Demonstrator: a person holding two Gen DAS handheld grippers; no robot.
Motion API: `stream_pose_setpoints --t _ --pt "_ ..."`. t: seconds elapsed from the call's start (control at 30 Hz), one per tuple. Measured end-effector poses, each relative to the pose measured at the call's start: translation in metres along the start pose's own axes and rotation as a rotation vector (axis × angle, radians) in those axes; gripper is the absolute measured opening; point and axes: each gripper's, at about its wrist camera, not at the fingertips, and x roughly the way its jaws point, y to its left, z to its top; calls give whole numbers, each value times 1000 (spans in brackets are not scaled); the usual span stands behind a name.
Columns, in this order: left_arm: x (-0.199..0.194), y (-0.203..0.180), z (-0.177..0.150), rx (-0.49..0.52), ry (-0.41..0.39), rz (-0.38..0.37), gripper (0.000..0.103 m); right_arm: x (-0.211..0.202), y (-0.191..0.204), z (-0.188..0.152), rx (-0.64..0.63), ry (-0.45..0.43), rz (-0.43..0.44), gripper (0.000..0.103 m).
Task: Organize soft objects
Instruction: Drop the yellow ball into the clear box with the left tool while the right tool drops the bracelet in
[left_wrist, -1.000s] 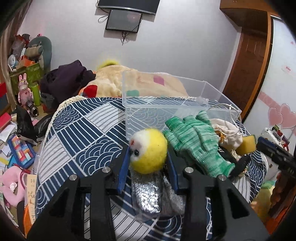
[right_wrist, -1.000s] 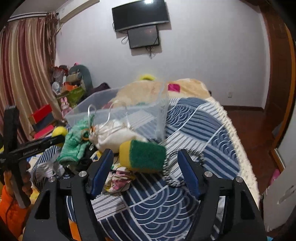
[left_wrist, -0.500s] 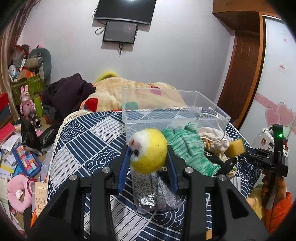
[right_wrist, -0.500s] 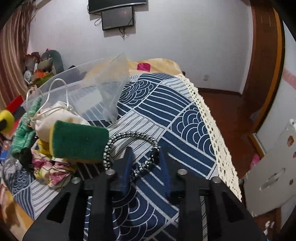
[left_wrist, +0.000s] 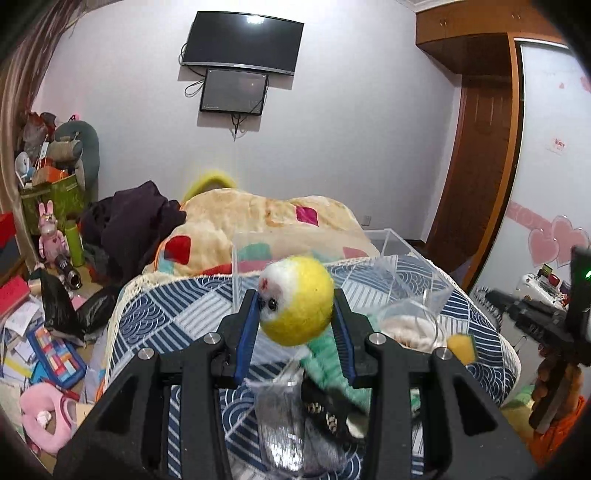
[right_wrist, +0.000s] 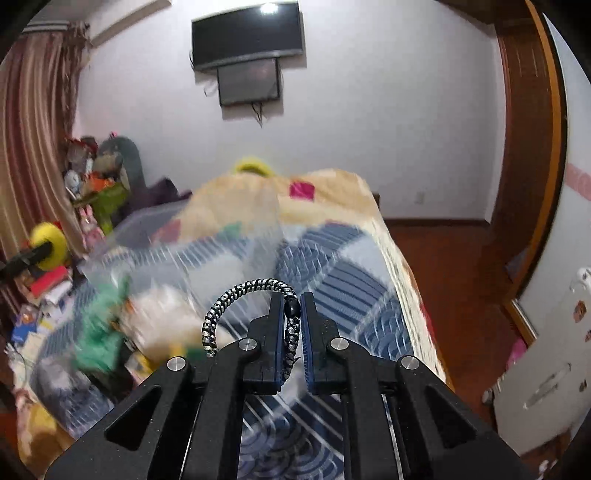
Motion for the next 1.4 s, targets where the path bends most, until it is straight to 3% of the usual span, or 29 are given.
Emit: stream_pose_setpoints --t 0.17,0.33,0.7,0.87,1.07,1.17,1.3,1.4 --pt "14 -7 13 30 3 -3 38 6 22 28 -40 -51 30 8" --pt "36 -12 22 44 47 -12 38 35 41 46 -75 -25 82 8" --pt "105 -10 16 50 271 -38 38 97 68 57 -206 144 77 8" --pt "122 -15 10 73 317 -26 38 116 71 50 -246 228 83 8" --pt "124 -16 10 77 326 -17 40 114 77 46 -292 246 88 8" --pt "122 -15 11 77 318 -10 43 111 77 46 -293 240 92 13" --pt "110 -13 17 73 278 -4 54 101 77 48 -287 205 92 34" --pt "97 -13 23 74 245 -7 58 88 75 51 -282 169 92 38"
